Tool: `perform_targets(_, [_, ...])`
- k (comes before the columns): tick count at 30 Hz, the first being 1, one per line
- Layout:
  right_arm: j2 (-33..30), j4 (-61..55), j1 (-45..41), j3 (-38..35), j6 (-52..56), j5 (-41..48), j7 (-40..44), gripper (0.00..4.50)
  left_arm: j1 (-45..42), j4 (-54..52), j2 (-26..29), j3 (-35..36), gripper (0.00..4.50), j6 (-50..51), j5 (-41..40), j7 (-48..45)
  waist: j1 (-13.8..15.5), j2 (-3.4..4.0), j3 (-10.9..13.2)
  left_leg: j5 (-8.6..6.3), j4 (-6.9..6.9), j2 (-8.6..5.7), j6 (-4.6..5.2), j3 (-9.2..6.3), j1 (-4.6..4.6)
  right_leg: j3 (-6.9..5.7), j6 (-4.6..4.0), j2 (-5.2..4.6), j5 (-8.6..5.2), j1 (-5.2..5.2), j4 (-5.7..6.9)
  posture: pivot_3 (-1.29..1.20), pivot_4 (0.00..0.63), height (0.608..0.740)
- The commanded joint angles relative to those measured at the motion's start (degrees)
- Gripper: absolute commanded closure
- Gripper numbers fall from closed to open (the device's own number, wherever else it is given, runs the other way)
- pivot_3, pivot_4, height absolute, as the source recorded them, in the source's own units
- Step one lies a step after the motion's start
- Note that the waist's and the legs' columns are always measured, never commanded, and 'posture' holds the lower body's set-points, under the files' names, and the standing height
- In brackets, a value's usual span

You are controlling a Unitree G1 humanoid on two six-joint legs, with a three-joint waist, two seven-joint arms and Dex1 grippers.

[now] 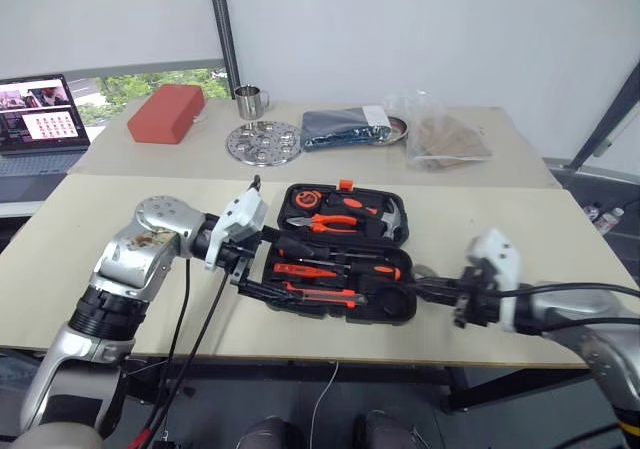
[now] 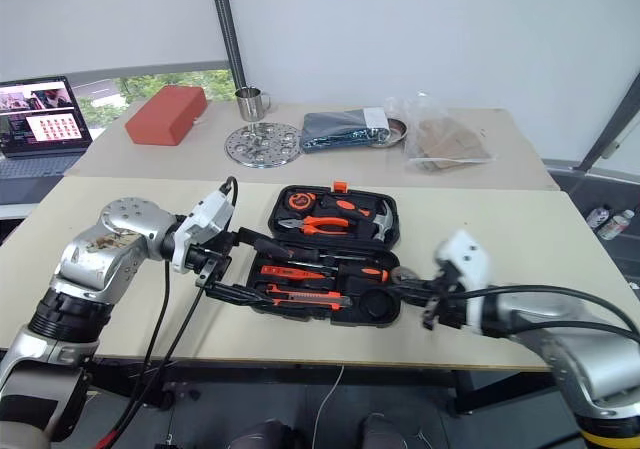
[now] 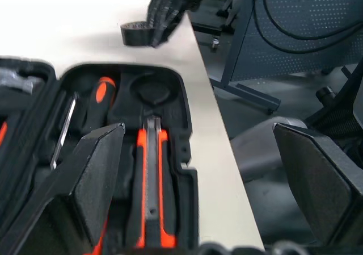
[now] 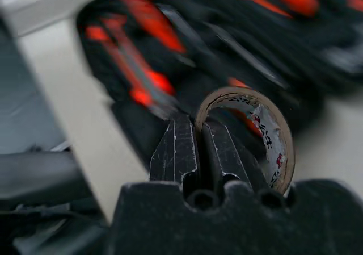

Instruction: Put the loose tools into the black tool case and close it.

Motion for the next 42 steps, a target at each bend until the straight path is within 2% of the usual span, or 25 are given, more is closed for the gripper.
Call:
perform_targets(1, [-0.48, -0.35, -1.8, 4.55, 1.05, -2.78, -1.48, 4.46, -0.36, -1.1, 0.86, 0.67, 0.0, -1.53, 0.38, 0.26, 0.43, 0.0, 0.0, 0.0, 0.02, -0.02, 0.01, 0.0, -0.06, -0.03, 0.0, -0.01, 0.0, -0.03, -0.01, 0.0, 0.15, 0.736])
perform_targets(3, [-0.66, 0.21, -2.37, 7.15, 1.04, -3.92, -1.26, 4.46, -0.37, -0.79, 0.97, 0.74, 0.0, -1.85, 0.61, 0.22, 0.5, 0.0, 0.0, 0.0, 0.04, -0.06, 0.02, 0.0, -0.1, -0.04, 0.0, -0.03, 0.01, -0.04, -0.04, 0.0, 0.15, 0.736])
perform_targets(7, [-1.26, 0.87, -3.42, 8.97, 1.12, -5.64, -1.41, 3.32, -0.83, -0.43, 1.02, 0.69, 0.0, -1.78, 0.72, 0.36, 0.42, 0.0, 0.0, 0.0, 0.02, -0.06, 0.02, 0.0, -0.1, -0.07, 0.0, 0.05, 0.0, -0.03, -0.06, 0.0, 0.15, 0.736])
perform_targets(10, [-1.96, -0.41, -4.13, 7.28, 1.83, -4.66, -0.91, 2.34, -0.91, -0.42, 1.21, 0.78, 0.0, -1.65, 0.76, 0.52, 0.23, 0.0, 0.0, 0.0, 0.02, -0.06, 0.02, 0.01, -0.09, -0.07, 0.01, 0.07, 0.0, -0.03, -0.03, 0.0, 0.15, 0.736])
perform_targets(19, [-5.23, -1.72, -2.88, -3.22, 3.95, 2.03, 1.72, 2.34, 0.64, 0.73, 2.6, 2.61, 0.0, -1.2, 1.16, 3.59, 0.28, -0.01, 0.01, 0.0, 0.02, -0.05, 0.02, 0.0, -0.07, -0.07, 0.02, 0.07, 0.0, 0.0, -0.06, 0.0, 0.15, 0.736])
perform_targets(22, [-3.79, 1.58, -3.76, -7.1, 4.39, 3.96, 0.99, 2.34, 1.39, 3.15, 3.32, 3.28, 0.0, -1.83, 2.63, 5.78, 0.25, -0.01, 0.01, 0.0, 0.01, -0.05, 0.03, 0.01, -0.06, -0.06, 0.01, 0.08, 0.0, 0.0, -0.05, 0.0, 0.15, 0.736])
perform_targets(23, [-3.72, 4.4, -4.18, -7.75, 3.26, 2.75, 0.49, 2.72, 1.61, 5.48, 3.35, 3.99, 0.43, -2.9, 3.6, 7.27, 0.25, -0.02, 0.01, 0.0, 0.01, -0.05, 0.02, 0.01, -0.06, -0.06, 0.01, 0.08, 0.0, 0.0, -0.05, 0.0, 0.15, 0.736])
perform_targets(25, [-3.79, 10.33, -4.59, -8.04, 0.48, -0.54, -0.4, 3.05, 1.56, 11.44, 2.95, 5.46, 0.75, -6.36, 6.12, 10.93, 0.19, -0.02, 0.01, 0.0, 0.01, -0.05, 0.03, 0.01, -0.03, -0.06, 0.01, 0.08, 0.01, 0.03, -0.05, 0.0, 0.15, 0.736])
perform_targets(29, [-3.84, 19.37, -5.48, -3.93, -6.95, -7.94, -0.47, 4.4, 0.06, 22.18, 2.0, 4.48, 2.2, -12.63, 11.61, 15.42, 0.05, -0.02, 0.01, 0.0, 0.0, -0.06, 0.03, 0.03, -0.02, -0.07, 0.02, 0.08, 0.01, 0.03, -0.06, 0.0, 0.15, 0.736])
perform_targets(30, [-3.8, 21.12, -5.84, -2.55, -8.75, -9.74, -0.15, 4.49, -0.26, 23.81, 1.69, 3.93, 2.46, -13.94, 12.55, 15.51, 0.03, -0.02, 0.01, 0.0, -0.01, -0.07, 0.03, 0.06, -0.01, -0.07, 0.02, 0.08, 0.01, 0.04, -0.06, 0.0, 0.15, 0.736])
perform_targets(35, [-1.39, 28.95, -10.37, 4.58, -16.06, -16.91, 1.61, 4.5, -1.96, 28.48, -2.18, 2.12, 4.45, -16.8, 14.45, 14.42, 0.03, -0.02, 0.01, 0.01, -0.01, -0.09, 0.03, 0.15, -0.13, -0.13, 0.03, 0.08, 0.0, -0.07, -0.02, 0.0, 0.15, 0.736])
perform_targets(38, [0.6, 30.25, -13.82, 8.61, -18.12, -19.58, 3.12, 4.5, -2.98, 28.48, -5.31, 1.14, 4.49, -15.78, 15.23, 15.66, -0.46, -0.02, 0.01, 0.01, 0.0, -0.08, 0.03, 0.2, -0.1, -0.12, 0.04, 0.09, 0.0, -0.07, 0.01, 0.0, 0.15, 0.736])
perform_targets(42, [1.85, 28.18, -14.74, 10.04, -19.34, -19.82, 6.24, 4.5, -2.42, 25.09, -5.64, 0.35, 4.49, -12.43, 14.21, 11.82, -0.62, -0.02, 0.02, 0.01, -0.02, -0.08, 0.02, 0.19, -0.12, -0.16, 0.04, 0.1, -0.01, -0.08, 0.03, 0.0, 0.15, 0.736])
